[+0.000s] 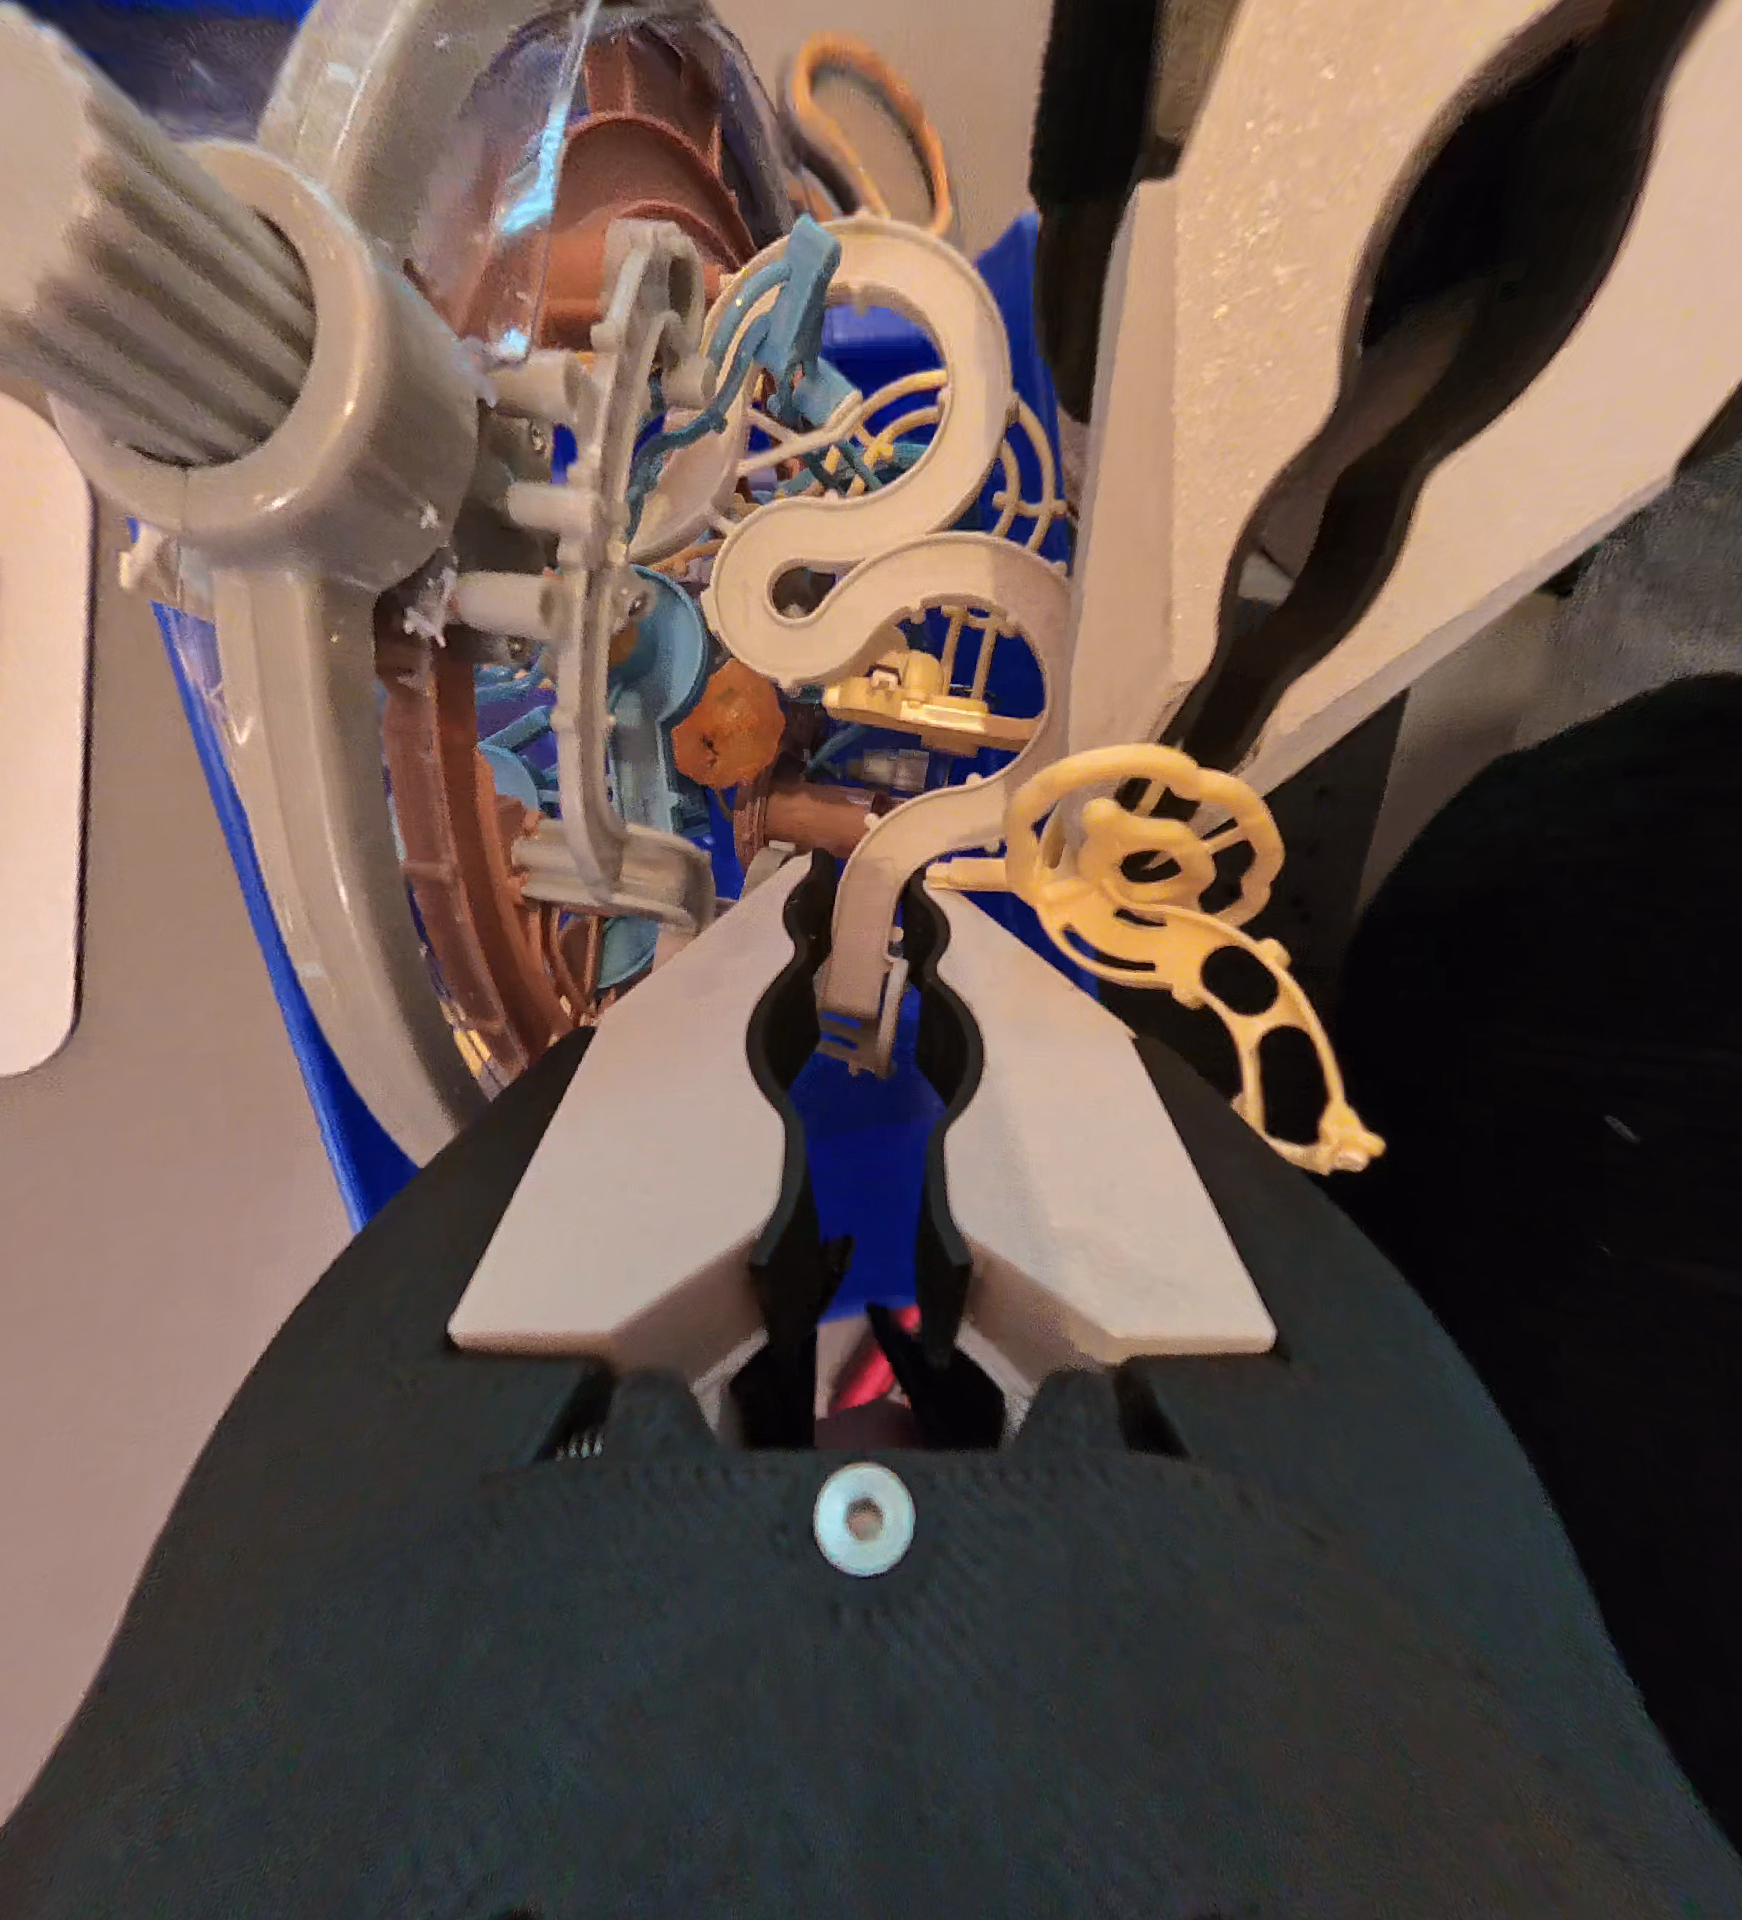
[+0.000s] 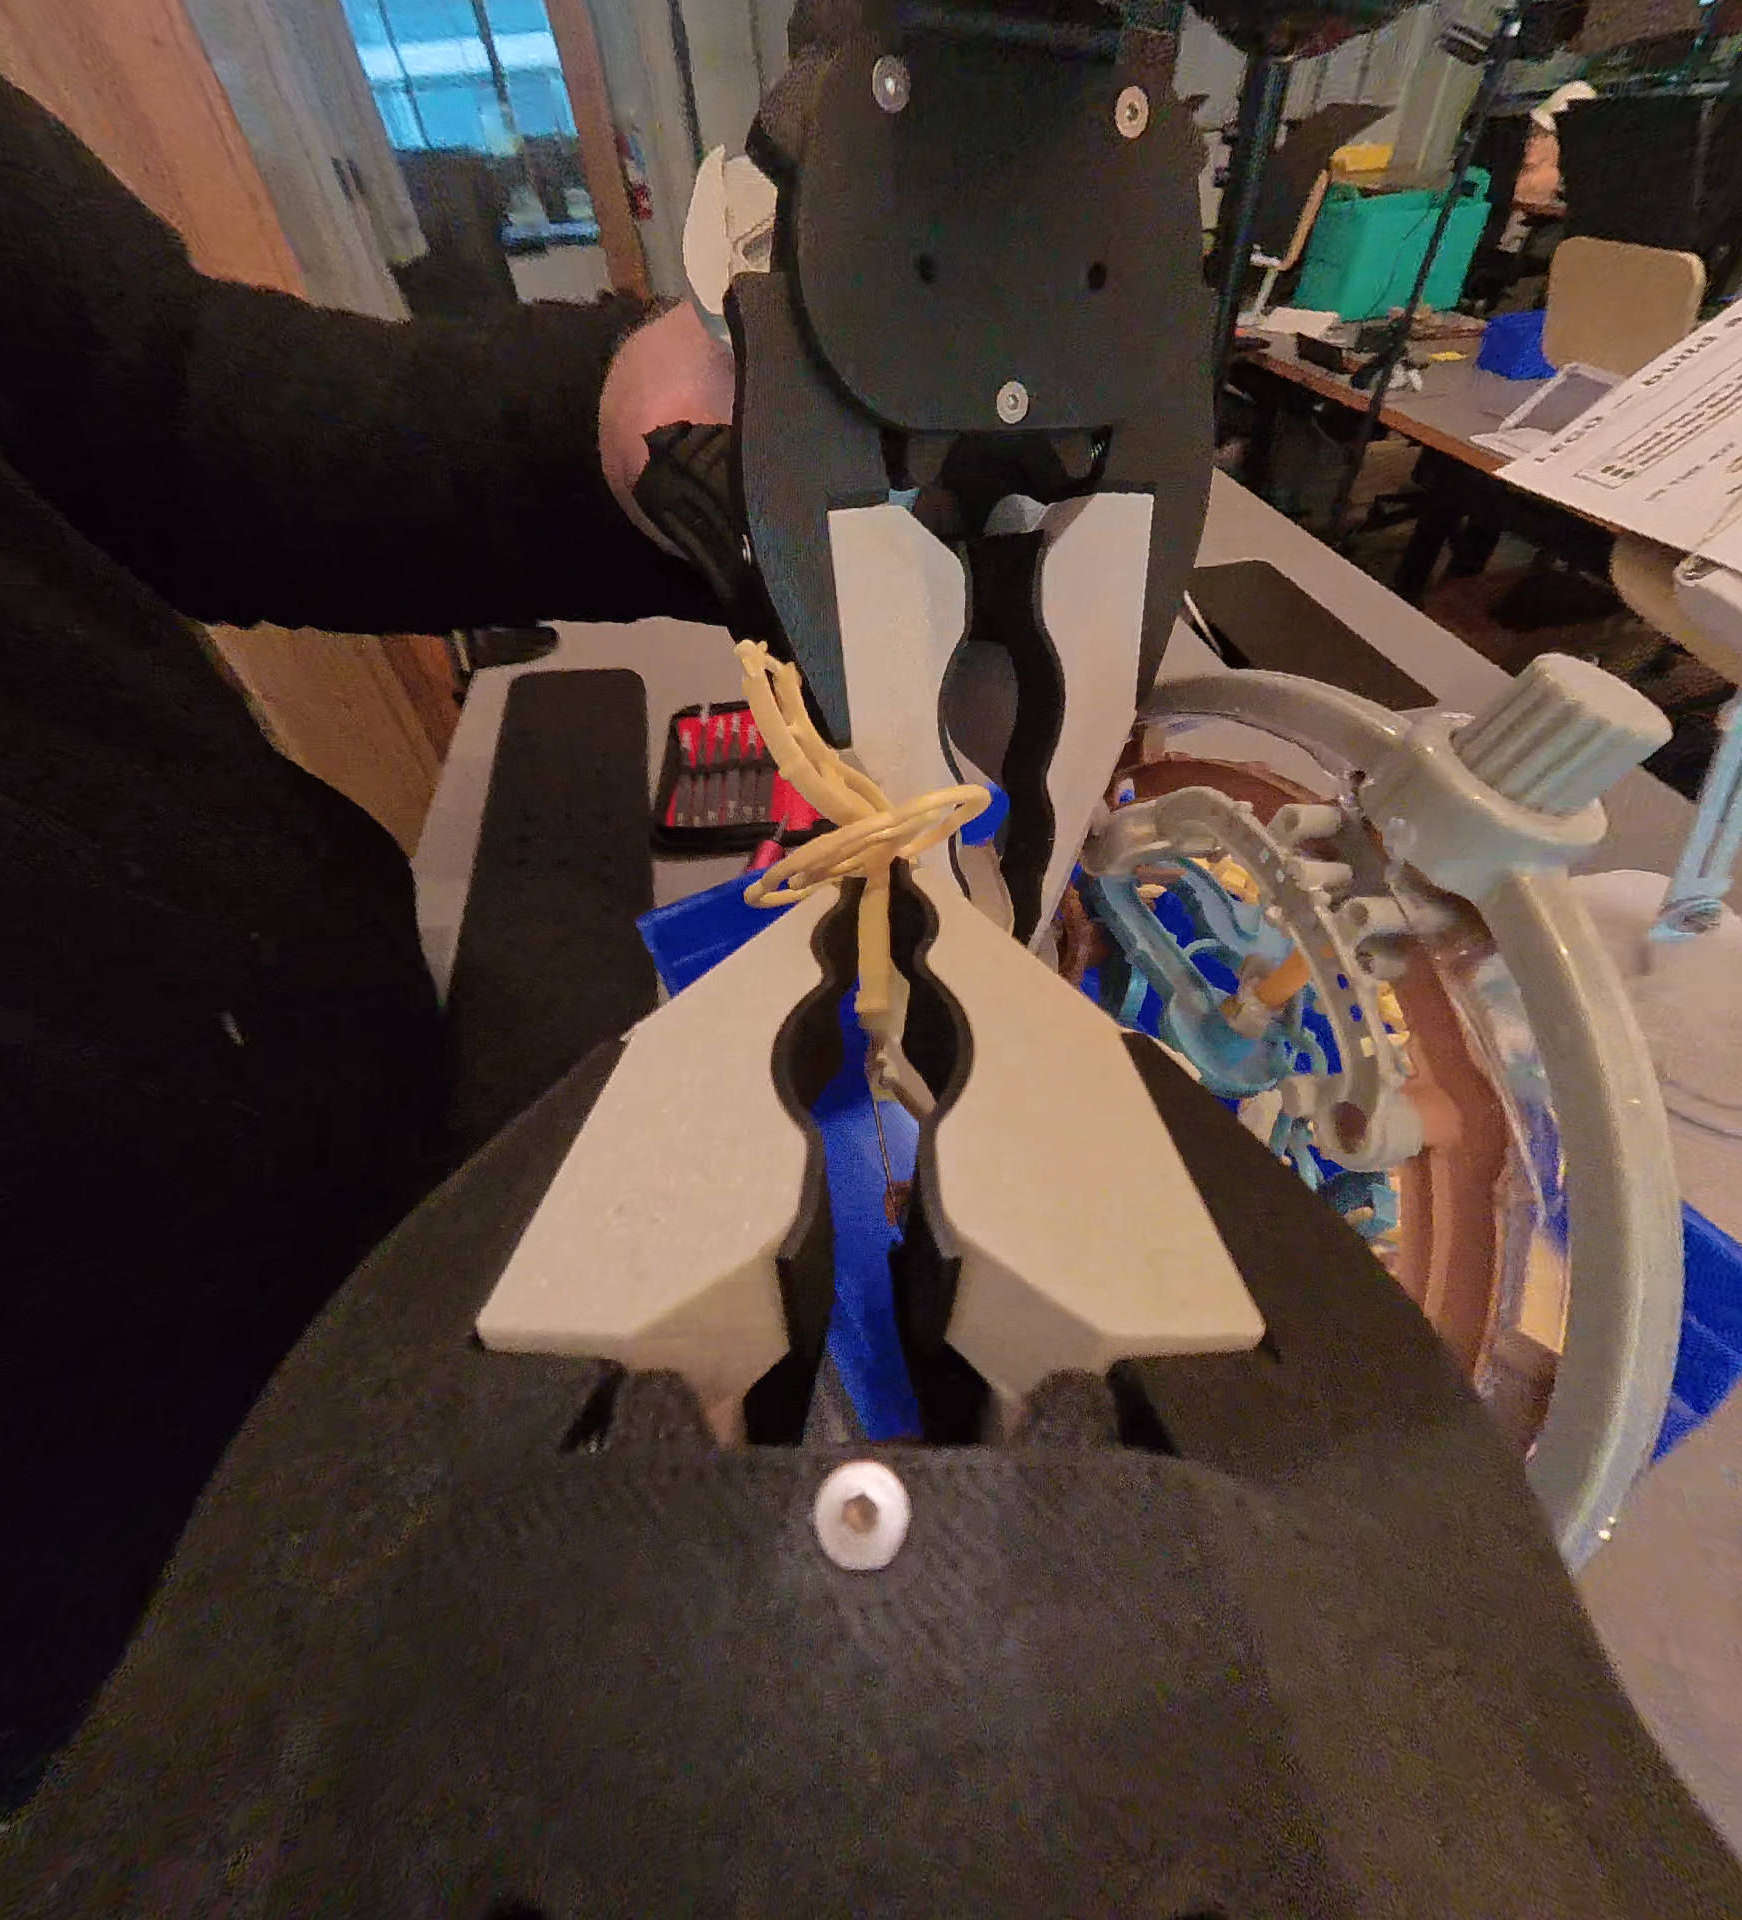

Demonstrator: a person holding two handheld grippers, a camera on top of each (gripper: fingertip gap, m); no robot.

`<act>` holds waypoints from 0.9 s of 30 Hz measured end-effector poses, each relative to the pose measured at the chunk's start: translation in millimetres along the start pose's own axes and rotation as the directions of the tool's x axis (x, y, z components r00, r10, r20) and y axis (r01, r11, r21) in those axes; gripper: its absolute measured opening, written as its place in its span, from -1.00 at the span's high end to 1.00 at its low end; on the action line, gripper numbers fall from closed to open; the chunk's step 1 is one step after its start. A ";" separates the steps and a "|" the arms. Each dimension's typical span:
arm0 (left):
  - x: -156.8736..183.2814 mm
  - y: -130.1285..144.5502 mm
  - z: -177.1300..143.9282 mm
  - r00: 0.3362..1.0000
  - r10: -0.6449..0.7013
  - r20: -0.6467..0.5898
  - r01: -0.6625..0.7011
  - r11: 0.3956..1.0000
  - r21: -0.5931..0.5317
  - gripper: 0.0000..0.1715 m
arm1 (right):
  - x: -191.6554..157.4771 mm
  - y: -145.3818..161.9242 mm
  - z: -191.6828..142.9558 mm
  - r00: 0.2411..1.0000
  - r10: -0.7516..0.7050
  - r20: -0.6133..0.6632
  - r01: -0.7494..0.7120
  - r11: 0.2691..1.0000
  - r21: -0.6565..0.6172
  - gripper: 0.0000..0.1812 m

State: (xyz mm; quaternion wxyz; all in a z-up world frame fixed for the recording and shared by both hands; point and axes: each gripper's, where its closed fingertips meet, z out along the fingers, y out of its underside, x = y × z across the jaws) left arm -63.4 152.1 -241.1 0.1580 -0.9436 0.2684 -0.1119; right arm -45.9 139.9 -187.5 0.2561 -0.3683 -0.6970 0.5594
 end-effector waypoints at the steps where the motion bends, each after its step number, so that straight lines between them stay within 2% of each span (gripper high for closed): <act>1: 1.8 0.3 -1.4 1.000 -0.006 -0.007 0.006 1.000 -0.014 0.87 | -0.2 -2.4 -1.4 0.998 0.041 0.045 -0.042 0.999 0.029 0.97; 4: 7.6 3.7 -8.2 0.998 -0.009 -0.067 0.005 0.998 -0.067 0.86 | 7.8 -9.9 -3.3 0.969 0.195 0.152 -0.209 0.975 0.078 0.96; 6: 7.7 12.8 -10.1 0.996 -0.021 -0.084 0.005 0.982 -0.190 0.86 | 15.1 -5.8 0.6 0.937 0.288 0.197 -0.306 0.949 0.069 0.96; 8: 0.7 22.8 -8.3 0.998 -0.021 -0.062 -0.002 0.937 -0.349 0.87 | 23.5 4.9 6.9 0.901 0.381 0.208 -0.394 0.919 0.024 0.97; 10: -11.7 29.6 3.9 0.999 0.002 -0.042 -0.019 0.907 -0.421 0.88 | 36.6 21.8 14.8 0.892 0.423 0.162 -0.426 0.905 -0.014 0.97; 12: -11.6 36.5 12.3 0.988 -0.076 -0.135 -0.001 0.867 -0.498 0.87 | 41.1 32.4 19.5 0.879 0.452 0.150 -0.454 0.891 -0.025 0.96; 13: -12.0 32.4 11.4 0.979 -0.119 -0.167 0.025 0.878 -0.478 0.87 | 44.4 32.0 17.3 0.886 0.447 0.124 -0.450 0.893 -0.005 0.95; 15: -16.6 22.0 16.0 0.976 -0.124 -0.179 0.053 0.933 -0.356 0.88 | 49.1 31.6 6.9 0.902 0.427 0.067 -0.427 0.904 -0.002 0.75; 18: -12.0 25.7 14.5 0.954 -0.175 -0.245 0.080 0.932 -0.354 0.87 | 52.2 9.2 -19.2 0.918 0.395 0.029 -0.396 0.914 0.094 0.48; 20: -13.3 25.9 14.4 0.962 -0.130 -0.240 0.044 0.942 -0.332 0.87 | 47.5 -7.6 -26.2 0.934 0.355 0.032 -0.356 0.926 0.122 0.22; 23: -9.5 26.4 15.2 0.962 -0.093 -0.257 0.005 0.946 -0.324 0.87 | 41.0 -22.0 -8.6 0.963 0.269 0.007 -0.269 0.961 0.066 -0.11; 26: -7.6 27.1 14.8 0.964 -0.095 -0.250 0.008 0.945 -0.327 0.87 | 37.6 -31.1 27.7 0.976 0.218 0.028 -0.218 0.976 0.006 -0.26; 27: -6.2 28.4 14.4 0.965 -0.091 -0.247 0.002 0.941 -0.339 0.87 | 37.9 -33.0 37.8 0.979 0.201 0.030 -0.201 0.980 -0.006 -0.26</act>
